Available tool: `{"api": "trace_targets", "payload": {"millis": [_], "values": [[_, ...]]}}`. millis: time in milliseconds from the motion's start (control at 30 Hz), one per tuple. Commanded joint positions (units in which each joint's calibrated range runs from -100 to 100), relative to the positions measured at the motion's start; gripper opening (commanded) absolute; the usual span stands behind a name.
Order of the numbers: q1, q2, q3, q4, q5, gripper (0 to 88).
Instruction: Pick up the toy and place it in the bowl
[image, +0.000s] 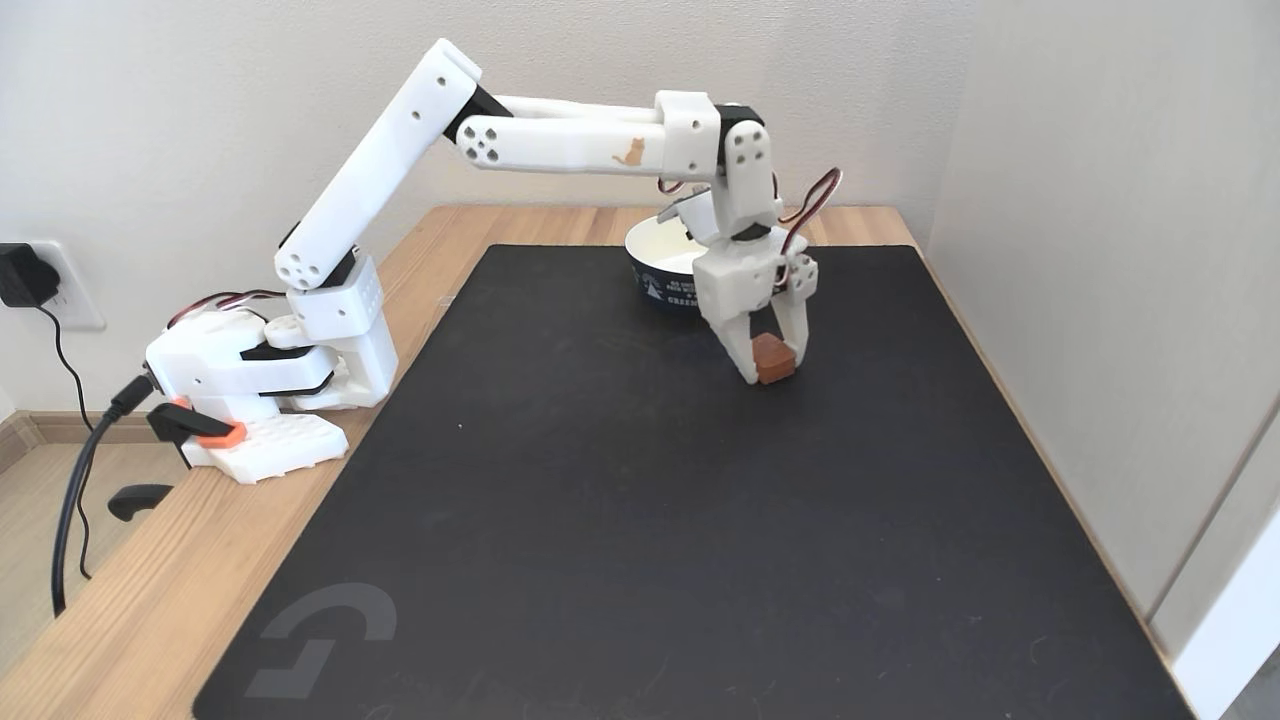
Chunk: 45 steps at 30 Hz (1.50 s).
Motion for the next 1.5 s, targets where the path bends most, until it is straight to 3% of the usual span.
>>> {"api": "trace_targets", "payload": {"millis": [0, 133, 367, 600, 900, 1167, 1333, 1467], "values": [[-3.40, -0.23, -5.22, -0.84, -0.37, 9.8], [-6.08, -2.98, -11.35, -0.84, -2.51, 9.6], [-11.27, -18.57, -7.30, -6.09, -5.44, 9.6], [-16.54, -36.50, 17.76, -17.86, -9.25, 9.6], [-18.54, -43.25, 53.72, -38.94, -12.38, 9.8], [-21.14, -42.67, 54.53, -42.92, -13.21, 10.7], [-21.05, -42.67, 55.07, -42.75, -15.93, 31.0], [-21.22, -43.00, 55.07, -42.58, -15.93, 33.4]]}}
